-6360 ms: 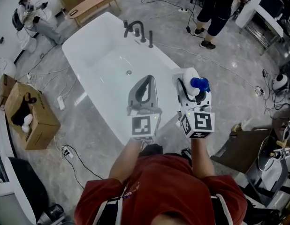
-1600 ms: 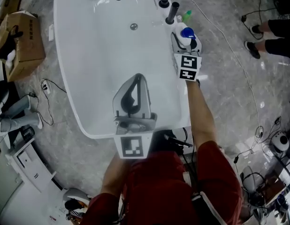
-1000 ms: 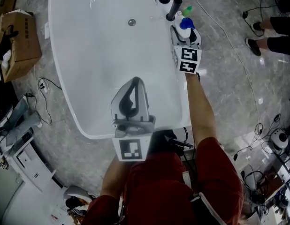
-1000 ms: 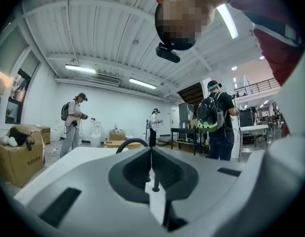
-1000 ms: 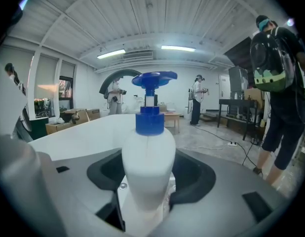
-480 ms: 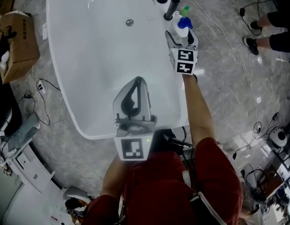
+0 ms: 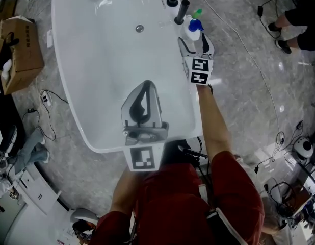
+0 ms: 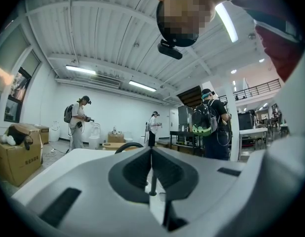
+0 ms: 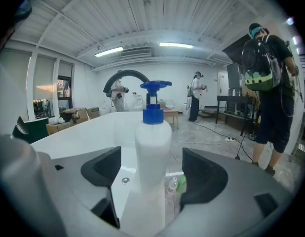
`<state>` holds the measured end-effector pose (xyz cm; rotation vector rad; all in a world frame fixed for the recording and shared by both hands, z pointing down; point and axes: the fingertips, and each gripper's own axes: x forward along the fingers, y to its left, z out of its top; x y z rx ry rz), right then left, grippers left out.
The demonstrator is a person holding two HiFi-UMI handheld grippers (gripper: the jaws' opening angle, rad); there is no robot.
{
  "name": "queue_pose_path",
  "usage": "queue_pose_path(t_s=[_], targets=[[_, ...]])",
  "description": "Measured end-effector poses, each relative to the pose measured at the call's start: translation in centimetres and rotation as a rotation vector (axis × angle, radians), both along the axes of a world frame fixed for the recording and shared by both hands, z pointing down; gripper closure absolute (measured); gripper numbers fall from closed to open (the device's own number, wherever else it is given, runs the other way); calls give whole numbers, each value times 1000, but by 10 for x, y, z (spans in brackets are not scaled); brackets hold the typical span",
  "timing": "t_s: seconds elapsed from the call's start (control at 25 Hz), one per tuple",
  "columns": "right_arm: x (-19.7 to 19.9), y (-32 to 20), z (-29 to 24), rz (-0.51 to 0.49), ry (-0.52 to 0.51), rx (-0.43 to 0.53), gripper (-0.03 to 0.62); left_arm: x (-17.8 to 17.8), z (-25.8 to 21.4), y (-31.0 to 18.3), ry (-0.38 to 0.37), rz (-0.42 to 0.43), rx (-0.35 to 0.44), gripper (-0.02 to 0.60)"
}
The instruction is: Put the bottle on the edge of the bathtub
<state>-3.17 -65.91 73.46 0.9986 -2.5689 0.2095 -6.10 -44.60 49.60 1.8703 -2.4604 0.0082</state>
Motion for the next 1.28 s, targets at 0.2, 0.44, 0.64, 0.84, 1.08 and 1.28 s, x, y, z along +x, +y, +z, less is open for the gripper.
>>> queue_pose_path(t_s=[0.2, 0.44, 0.64, 0.84, 1.08, 1.28], targets=[[8, 8, -9, 14, -16, 0, 214, 2, -8, 0, -4, 5, 16, 566], [29, 36, -39, 37, -51, 2, 207, 11, -27, 9, -8, 16, 35, 566], [43, 67, -83, 38, -102, 28, 206, 14, -46, 20, -9, 19, 40, 566], [51, 105, -135, 22, -119, 78, 207, 11, -59, 37, 8, 30, 16, 566], [57, 158, -210, 17, -192, 155, 207, -1, -82, 67, -30, 33, 33, 566], [71, 190, -266, 29, -241, 230, 207, 0, -101, 79, -39, 58, 62, 566]])
